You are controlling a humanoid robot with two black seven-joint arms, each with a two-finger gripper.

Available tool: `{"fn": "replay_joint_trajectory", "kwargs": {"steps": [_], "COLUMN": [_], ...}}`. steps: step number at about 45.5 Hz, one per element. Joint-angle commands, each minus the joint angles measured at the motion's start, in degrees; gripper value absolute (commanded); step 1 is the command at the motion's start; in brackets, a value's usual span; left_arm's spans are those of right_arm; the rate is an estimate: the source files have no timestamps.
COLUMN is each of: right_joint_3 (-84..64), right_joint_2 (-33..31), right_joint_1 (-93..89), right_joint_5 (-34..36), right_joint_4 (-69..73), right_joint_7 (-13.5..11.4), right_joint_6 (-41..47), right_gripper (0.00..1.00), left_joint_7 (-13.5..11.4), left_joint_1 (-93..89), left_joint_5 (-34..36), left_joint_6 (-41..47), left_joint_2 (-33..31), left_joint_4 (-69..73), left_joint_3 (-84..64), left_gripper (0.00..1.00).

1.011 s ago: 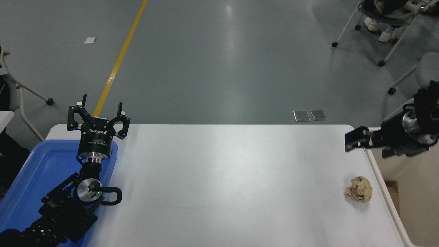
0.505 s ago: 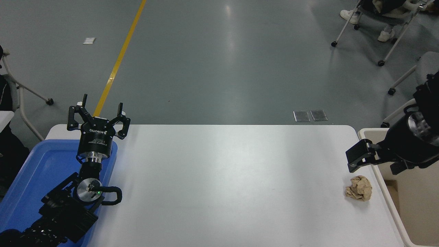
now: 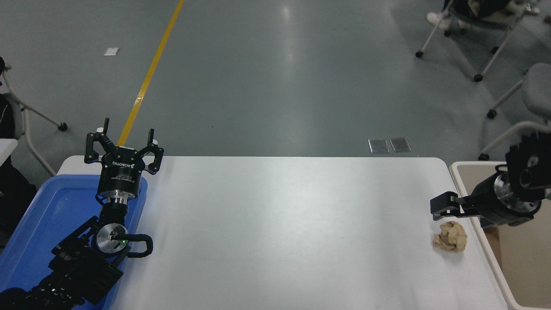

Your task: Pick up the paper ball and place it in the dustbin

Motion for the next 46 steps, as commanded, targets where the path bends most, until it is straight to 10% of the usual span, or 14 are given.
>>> {"fn": "replay_joint_trajectory", "kwargs": {"steps": [1, 33, 46], "right_joint_3": [7.39, 17.85, 17.76], "right_joint_2": [0.26, 4.74, 4.74], "right_joint_1": [-17.23, -38.25, -38.34], "right_joint_5": [4.00, 7.43, 7.52], "right_joint_4": [-13.39, -35.28, -36.51], "right_joint_7": [-0.14, -0.58, -0.76], "right_joint_6": [-5.06, -10.41, -10.51], "right_gripper": [1.00, 0.97, 0.00], "left_joint_7": [0.00, 0.00, 0.00], "left_joint_1": [0.00, 0.00, 0.00], "left_joint_5": [0.01, 0.01, 0.01], "left_joint_6": [0.00, 0.00, 0.00], "left_joint_2": [0.00, 0.00, 0.00], "left_joint_4": [0.00, 0.00, 0.00], "left_joint_3": [0.02, 0.02, 0.02], "left_gripper": [0.99, 0.99, 0.99]}}
